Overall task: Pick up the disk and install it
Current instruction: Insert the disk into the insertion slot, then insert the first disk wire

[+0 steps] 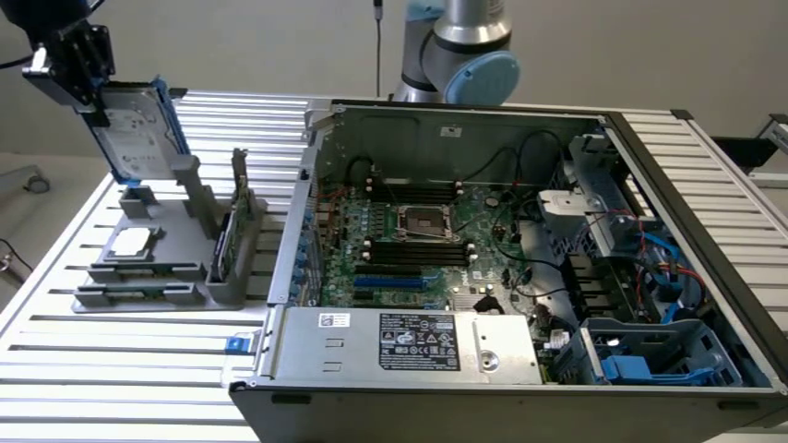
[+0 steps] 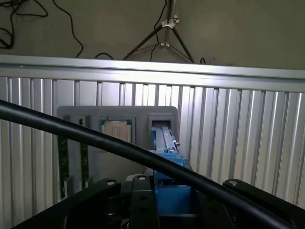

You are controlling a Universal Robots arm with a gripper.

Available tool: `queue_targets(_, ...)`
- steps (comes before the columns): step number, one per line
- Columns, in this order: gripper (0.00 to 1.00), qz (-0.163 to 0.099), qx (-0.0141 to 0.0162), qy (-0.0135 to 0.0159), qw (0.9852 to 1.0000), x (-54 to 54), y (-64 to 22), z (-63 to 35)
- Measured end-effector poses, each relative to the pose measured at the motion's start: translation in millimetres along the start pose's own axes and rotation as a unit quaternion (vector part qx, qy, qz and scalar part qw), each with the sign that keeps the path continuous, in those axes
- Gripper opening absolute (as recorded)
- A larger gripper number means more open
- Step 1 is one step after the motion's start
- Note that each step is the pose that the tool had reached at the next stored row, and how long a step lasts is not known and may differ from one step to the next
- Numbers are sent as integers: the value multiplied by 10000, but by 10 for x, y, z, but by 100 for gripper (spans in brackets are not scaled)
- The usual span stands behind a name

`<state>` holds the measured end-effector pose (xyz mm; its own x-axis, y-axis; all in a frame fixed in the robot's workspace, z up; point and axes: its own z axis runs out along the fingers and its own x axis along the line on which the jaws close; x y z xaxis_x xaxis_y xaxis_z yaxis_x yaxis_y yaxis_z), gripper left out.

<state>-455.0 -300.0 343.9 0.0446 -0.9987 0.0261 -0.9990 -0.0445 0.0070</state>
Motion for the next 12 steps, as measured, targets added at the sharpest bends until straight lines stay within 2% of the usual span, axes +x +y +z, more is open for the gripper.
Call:
queue_targets(3,32,0,0,0,10000,8,-57,-140)
queue_targets(12,32,1,1,-9,10000,84,-451,-547)
